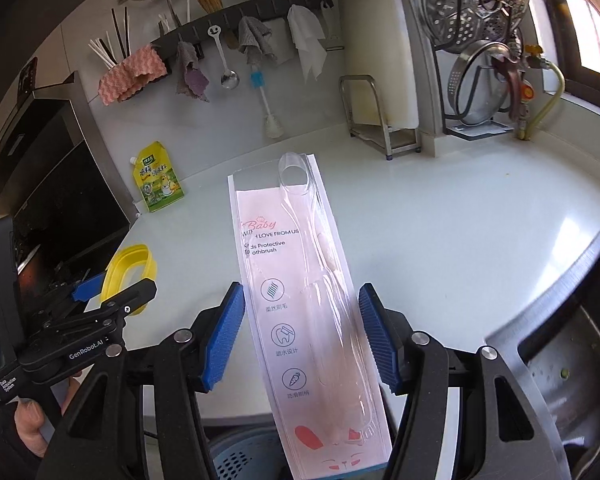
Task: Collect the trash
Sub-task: 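Carry the yellow lid and pink package over the basket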
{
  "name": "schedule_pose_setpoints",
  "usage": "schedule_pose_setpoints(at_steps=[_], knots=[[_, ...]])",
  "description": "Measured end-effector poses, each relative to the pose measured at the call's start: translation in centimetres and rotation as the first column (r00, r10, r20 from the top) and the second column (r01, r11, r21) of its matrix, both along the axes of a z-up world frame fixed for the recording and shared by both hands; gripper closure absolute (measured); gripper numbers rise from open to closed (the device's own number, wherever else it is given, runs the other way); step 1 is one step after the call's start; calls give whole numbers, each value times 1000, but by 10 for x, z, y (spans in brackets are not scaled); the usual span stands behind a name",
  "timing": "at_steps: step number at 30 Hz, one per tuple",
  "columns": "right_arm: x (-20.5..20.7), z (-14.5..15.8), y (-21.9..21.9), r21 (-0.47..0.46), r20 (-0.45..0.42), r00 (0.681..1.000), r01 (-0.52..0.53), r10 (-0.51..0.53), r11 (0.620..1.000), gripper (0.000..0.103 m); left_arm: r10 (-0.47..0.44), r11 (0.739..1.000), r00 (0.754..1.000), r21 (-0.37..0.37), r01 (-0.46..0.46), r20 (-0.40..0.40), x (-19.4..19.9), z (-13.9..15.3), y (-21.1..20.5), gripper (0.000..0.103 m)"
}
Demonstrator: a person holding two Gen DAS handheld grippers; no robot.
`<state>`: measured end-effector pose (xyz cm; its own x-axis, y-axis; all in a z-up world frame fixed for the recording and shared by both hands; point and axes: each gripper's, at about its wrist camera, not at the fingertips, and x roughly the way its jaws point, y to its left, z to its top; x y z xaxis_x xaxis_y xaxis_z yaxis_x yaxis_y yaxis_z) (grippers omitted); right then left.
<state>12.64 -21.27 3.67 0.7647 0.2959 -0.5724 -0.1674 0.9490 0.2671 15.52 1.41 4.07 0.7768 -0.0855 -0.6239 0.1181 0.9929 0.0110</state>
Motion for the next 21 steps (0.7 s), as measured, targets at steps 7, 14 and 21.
schedule_pose_setpoints(at_steps=[7,14,21], knots=[[-90,-27,-10,15,-43,996,81,-80,997,46,-59,998,998,2,59,21,-74,-13,-15,33],[-145,-50,-16,16,-91,990,110,-108,994,46,-133,991,991,-21,133,-10,-117,-35,-32,33],[-157,-72,-13,53,-122,987,114,-107,992,46,-177,984,983,-7,177,-39,-137,-60,-53,32]])
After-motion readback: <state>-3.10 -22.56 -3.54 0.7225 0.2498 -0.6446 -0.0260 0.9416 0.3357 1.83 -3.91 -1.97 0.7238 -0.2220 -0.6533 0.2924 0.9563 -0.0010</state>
